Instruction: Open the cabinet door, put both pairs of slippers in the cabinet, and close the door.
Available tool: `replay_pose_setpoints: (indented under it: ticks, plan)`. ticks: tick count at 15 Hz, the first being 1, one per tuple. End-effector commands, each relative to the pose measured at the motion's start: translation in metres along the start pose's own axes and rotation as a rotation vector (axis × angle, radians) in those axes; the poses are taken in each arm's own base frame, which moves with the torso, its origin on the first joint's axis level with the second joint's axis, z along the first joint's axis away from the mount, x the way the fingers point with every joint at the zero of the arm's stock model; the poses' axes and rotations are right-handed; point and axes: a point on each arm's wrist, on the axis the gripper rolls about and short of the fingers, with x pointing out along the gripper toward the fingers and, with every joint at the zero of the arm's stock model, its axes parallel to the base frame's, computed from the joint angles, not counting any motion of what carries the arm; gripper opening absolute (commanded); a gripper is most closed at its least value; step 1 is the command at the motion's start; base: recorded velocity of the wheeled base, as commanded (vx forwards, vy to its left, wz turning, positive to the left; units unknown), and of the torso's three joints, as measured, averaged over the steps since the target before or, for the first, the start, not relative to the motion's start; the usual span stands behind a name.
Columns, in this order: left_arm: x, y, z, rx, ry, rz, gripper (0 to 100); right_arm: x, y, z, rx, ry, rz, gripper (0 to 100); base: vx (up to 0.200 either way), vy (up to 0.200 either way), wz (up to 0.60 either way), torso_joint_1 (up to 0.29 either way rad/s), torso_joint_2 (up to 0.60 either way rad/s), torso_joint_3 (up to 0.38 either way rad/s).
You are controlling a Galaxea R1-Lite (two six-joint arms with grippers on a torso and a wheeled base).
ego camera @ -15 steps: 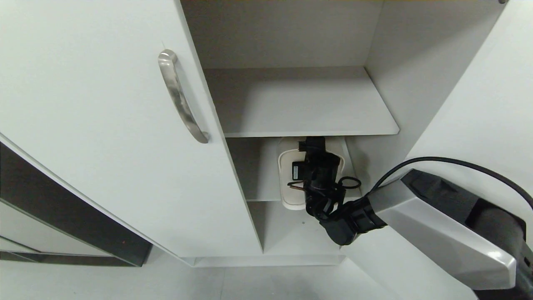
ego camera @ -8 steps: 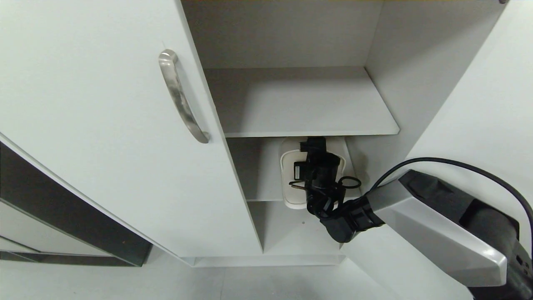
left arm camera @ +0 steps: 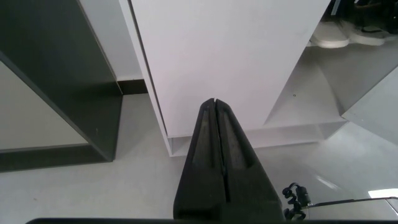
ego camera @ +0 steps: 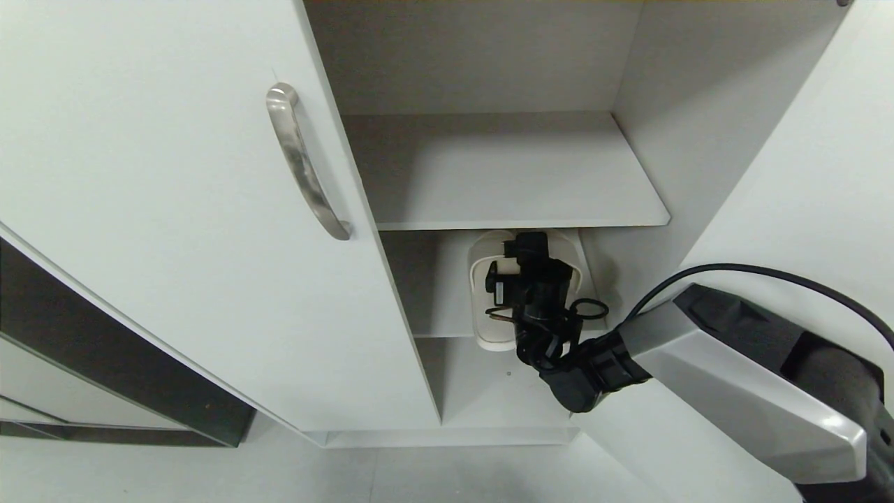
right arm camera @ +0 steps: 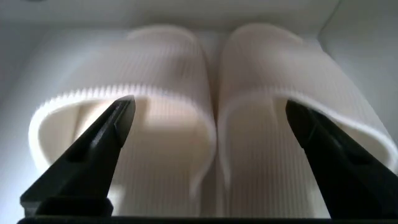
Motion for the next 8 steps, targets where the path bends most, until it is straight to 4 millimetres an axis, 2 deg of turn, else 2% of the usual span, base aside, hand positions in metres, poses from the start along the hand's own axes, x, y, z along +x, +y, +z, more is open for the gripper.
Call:
replay_pose_setpoints:
  ticks: [1, 6, 7, 8]
  plan:
    - [0.000, 0.000, 0.000, 0.000, 0.001, 0.000, 0, -0.021, -0.002, 0.015, 0.002, -0.007, 0.021, 100, 0.000, 0.000, 0.00, 0.000, 0.00, 0.000]
    - [0.000, 0.000, 0.000, 0.000, 0.001, 0.000, 0, -0.081, -0.024, 0.019, -0.050, 0.024, 0.095, 100, 0.000, 0.000, 0.00, 0.000, 0.00, 0.000]
    - [0.000, 0.000, 0.000, 0.000, 0.001, 0.000, 0, -0.101, -0.034, 0.012, -0.088, 0.052, 0.136, 100, 0.000, 0.000, 0.00, 0.000, 0.00, 0.000]
    - [0.000, 0.000, 0.000, 0.000, 0.001, 0.000, 0, -0.109, -0.037, 0.010, -0.102, 0.048, 0.164, 100, 0.000, 0.000, 0.00, 0.000, 0.00, 0.000]
